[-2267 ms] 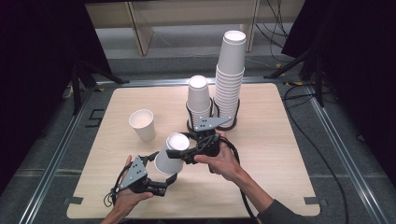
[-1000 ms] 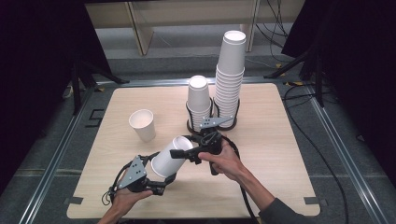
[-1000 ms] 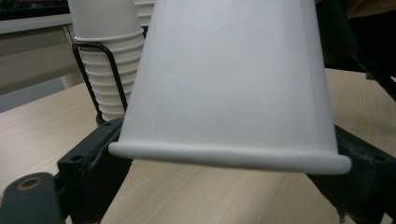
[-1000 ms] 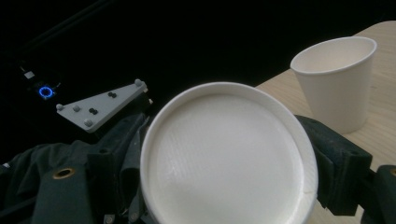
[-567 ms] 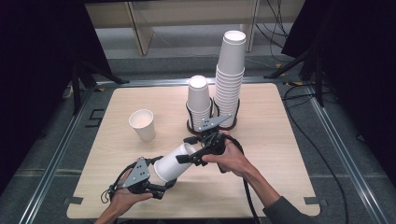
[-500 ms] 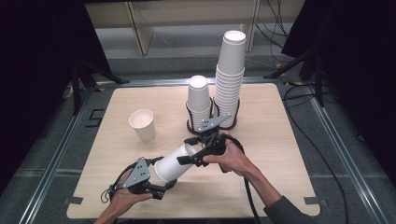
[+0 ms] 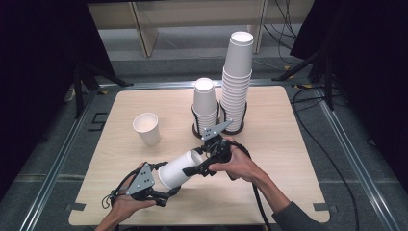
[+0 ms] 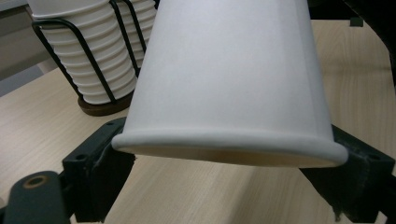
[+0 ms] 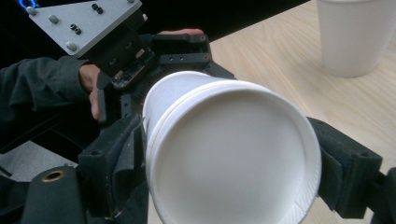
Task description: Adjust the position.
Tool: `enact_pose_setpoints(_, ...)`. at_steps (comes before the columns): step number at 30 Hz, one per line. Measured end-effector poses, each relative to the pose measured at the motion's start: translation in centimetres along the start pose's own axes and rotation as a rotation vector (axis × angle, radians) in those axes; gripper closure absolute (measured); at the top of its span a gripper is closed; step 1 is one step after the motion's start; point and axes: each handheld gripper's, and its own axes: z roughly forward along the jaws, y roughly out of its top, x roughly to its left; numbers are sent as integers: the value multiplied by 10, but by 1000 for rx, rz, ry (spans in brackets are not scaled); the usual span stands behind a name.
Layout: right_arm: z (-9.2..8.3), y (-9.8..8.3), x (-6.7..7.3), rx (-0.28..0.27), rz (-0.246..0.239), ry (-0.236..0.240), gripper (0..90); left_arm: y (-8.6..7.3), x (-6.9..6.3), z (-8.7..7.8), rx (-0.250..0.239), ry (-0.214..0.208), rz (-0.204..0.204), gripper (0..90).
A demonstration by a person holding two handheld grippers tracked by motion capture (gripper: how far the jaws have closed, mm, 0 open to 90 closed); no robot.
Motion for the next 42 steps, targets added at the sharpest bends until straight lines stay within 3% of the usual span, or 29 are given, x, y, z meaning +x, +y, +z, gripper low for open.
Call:
enact_pose_setpoints(3, 1, -1, -1, -8, 10, 17, 220, 0, 1, -1, -2, -4, 12, 117)
enact_pose_setpoints(8, -1, -1, -3, -33, 18, 45, 234, -1, 0, -1, -35, -11, -11, 75)
enact_pose_setpoints(12, -3, -1, -4, -58, 39, 66, 237, -2, 1, -2, -88, -6, -28, 48)
enact_pose_setpoints(15, -5, -2, -6, -78, 56, 83, 240, -2, 2, -4, -151, 6, -70, 45)
enact_pose_setpoints(17, -5, -3, -5, -82, 94, 105, 241, -1, 3, -4, -190, 9, -88, 37)
enact_pose_setpoints(21, -5, -3, -8, -103, 71, 116, 242, -1, 3, -7, -182, 6, -83, 43)
enact_pose_setpoints(25, -6, -3, -10, -107, 84, 124, 242, 0, 5, -8, -171, -7, -74, 66)
enact_pose_setpoints(27, -5, -5, -12, -109, 95, 148, 240, 0, 5, -6, -189, -16, -69, 78)
enact_pose_setpoints(28, -6, -5, -12, -105, 92, 131, 239, 0, 5, -7, -173, -13, -66, 83)
enact_pose_setpoints(29, -6, -6, -12, -102, 115, 147, 238, 1, 5, -8, -159, -11, -61, 87)
enact_pose_setpoints(36, -7, -8, -16, -106, 107, 147, 222, 2, 5, -9, -146, -15, -43, 107)
enact_pose_setpoints(38, -8, -7, -14, -86, 104, 118, 182, 2, 4, -7, -140, -15, -35, 108)
enact_pose_setpoints(41, -11, -3, -10, -31, 28, 25, 164, 2, 4, -7, -78, -14, -17, 110)
enact_pose_setpoints(42, -11, -3, -8, -13, 18, 13, 158, 1, 3, -4, -90, -23, -18, 111)
